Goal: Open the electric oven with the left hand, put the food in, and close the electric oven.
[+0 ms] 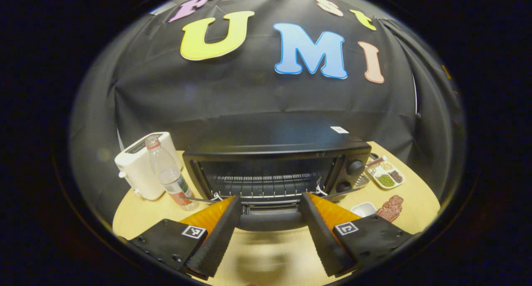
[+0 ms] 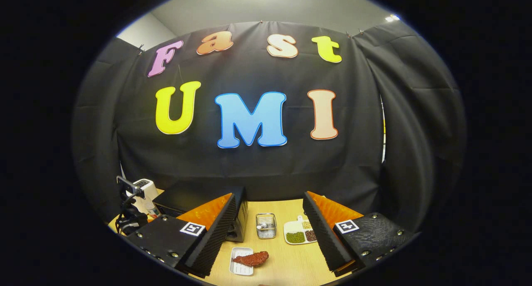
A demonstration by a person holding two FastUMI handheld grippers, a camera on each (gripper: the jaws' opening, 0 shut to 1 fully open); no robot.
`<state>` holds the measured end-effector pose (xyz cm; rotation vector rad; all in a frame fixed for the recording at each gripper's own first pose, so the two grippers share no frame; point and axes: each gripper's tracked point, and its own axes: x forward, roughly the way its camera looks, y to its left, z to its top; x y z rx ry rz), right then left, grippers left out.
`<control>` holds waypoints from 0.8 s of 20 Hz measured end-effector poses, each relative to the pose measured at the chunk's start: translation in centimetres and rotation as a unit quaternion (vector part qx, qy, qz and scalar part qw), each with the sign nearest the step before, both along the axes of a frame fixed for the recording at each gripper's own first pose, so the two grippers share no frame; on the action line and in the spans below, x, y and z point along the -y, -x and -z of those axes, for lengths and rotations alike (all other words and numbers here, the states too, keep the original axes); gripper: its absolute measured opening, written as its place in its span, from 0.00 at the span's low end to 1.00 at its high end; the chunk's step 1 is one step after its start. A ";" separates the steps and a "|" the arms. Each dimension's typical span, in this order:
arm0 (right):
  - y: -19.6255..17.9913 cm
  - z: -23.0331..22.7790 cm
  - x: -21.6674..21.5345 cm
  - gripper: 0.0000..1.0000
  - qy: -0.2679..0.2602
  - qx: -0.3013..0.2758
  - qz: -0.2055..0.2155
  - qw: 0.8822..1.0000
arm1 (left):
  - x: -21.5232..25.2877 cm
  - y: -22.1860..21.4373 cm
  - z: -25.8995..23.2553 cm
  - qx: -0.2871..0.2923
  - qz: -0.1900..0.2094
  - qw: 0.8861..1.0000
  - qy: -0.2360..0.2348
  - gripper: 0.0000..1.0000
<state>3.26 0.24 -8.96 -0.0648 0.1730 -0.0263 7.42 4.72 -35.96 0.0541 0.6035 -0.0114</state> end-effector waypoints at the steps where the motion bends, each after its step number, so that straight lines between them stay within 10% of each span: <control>1: 0.0 -0.1 -0.1 0.98 0.001 0.001 -0.003 1.000 | 0.0 0.4 0.3 -0.004 0.000 1.000 -0.001 1.00; 16: 0.9 1.0 -0.6 0.98 0.006 -0.016 -0.015 1.000 | 0.1 7.0 7.0 -0.096 0.014 0.995 -0.027 0.97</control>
